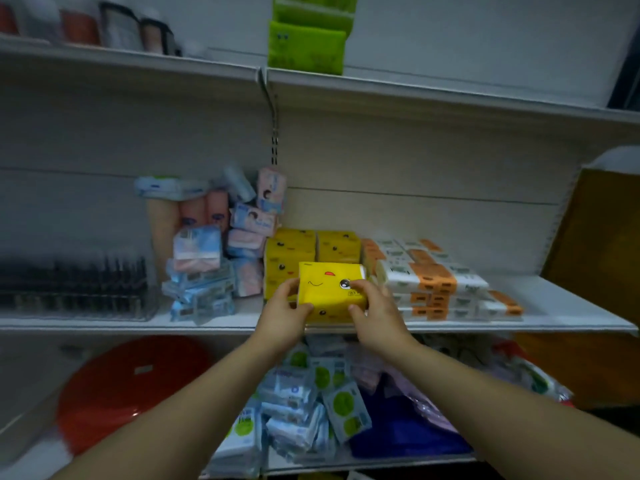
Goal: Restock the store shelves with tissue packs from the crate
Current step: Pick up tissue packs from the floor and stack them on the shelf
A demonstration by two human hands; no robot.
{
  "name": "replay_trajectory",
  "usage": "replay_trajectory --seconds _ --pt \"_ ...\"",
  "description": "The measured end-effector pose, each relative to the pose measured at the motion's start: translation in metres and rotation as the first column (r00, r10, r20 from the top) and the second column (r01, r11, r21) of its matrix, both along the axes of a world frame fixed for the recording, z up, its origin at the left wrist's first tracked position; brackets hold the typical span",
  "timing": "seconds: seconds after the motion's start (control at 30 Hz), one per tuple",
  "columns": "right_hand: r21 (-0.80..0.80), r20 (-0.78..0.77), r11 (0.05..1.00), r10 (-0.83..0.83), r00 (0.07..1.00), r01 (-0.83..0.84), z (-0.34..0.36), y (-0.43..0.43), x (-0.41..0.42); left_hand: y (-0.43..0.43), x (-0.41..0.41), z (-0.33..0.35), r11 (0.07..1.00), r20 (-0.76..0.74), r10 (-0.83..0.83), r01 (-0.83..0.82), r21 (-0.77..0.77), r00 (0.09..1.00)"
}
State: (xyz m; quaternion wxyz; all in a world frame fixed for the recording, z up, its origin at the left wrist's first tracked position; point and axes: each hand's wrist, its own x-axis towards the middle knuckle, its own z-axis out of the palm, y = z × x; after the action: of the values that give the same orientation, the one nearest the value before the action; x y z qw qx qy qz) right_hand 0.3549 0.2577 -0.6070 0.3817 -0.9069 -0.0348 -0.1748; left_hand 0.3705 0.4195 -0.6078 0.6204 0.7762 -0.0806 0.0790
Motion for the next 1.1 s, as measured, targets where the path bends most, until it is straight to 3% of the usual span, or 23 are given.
replay_trajectory --seconds 0.13,0.3,0.5,0.67,0.83,1.1 --pt "-0.009 0.027 0.999 -0.048 0.998 0.048 0.021 -0.013 0.035 -0.018 0.027 0.019 0.997 0.018 0.013 -0.015 0.070 1.000" --pt "-0.041 -0.016 0.991 -0.129 0.992 0.128 0.031 -0.034 0.081 -0.047 0.068 0.036 0.999 -0.023 0.011 -0.011 0.035 1.000" --pt "-0.048 -0.168 0.995 -0.095 0.981 0.089 0.025 -0.043 0.122 -0.063 0.109 0.028 0.997 -0.158 0.033 -0.021 0.076 0.987" --pt "-0.024 -0.256 0.999 -0.046 0.966 0.042 0.013 -0.037 0.138 -0.068 0.119 0.016 0.990 -0.182 0.085 -0.064 0.123 0.980" --pt "0.027 -0.237 1.000 0.011 0.971 -0.005 0.005 -0.037 0.128 -0.064 0.114 0.014 0.959 -0.177 0.007 0.043 0.279 0.984" --pt "0.071 -0.136 0.990 0.130 0.982 -0.121 -0.013 -0.036 0.076 -0.041 0.069 -0.001 0.911 -0.085 -0.081 0.108 0.399 0.993"
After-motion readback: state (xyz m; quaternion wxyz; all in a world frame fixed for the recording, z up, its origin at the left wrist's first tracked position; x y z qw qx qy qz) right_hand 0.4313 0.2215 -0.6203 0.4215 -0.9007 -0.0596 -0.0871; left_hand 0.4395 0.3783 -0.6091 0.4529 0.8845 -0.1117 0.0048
